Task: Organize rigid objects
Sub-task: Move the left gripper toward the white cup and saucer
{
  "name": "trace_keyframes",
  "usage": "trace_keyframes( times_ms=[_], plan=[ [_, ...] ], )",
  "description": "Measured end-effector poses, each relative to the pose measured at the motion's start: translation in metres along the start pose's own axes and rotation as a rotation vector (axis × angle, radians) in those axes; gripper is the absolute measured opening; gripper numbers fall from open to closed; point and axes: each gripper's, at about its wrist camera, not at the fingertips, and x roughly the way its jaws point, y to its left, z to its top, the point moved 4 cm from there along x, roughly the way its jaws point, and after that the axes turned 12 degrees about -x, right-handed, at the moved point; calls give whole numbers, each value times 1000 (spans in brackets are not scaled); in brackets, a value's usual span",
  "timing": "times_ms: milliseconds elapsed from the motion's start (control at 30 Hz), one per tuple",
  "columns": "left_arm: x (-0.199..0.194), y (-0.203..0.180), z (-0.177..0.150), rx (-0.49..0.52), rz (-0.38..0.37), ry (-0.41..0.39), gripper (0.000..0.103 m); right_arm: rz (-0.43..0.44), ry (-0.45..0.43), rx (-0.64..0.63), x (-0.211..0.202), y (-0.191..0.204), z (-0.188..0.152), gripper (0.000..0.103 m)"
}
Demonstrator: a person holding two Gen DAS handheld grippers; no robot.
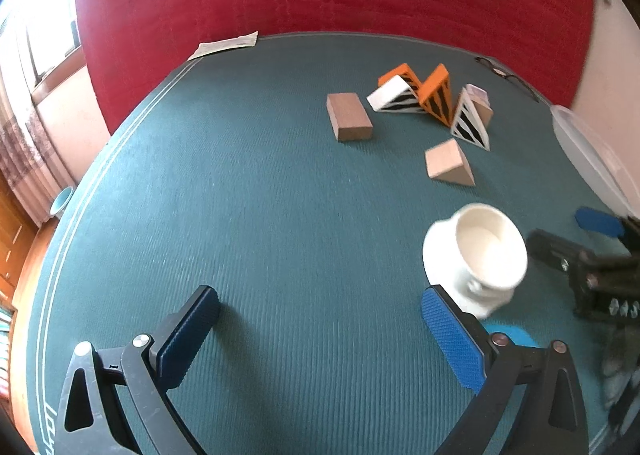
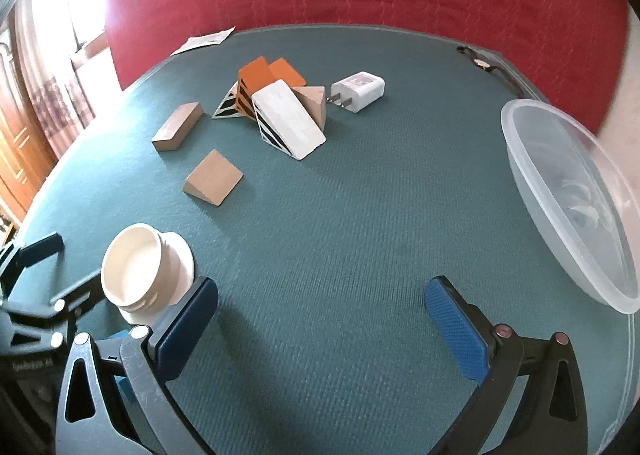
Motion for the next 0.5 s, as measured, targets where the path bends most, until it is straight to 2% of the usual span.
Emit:
trace_keyframes(
  times_ms=[67, 267, 500],
  plan=[
    [-2, 0, -3, 13, -8, 1, 103, -32, 25, -37, 2, 6, 1, 103],
    [-2, -3, -4, 13, -2, -1, 103, -37, 25, -33, 2, 6, 0, 103],
    [-4, -2, -6, 3, 2, -6, 103, 22, -5, -21, -4, 4, -5, 103]
  ],
)
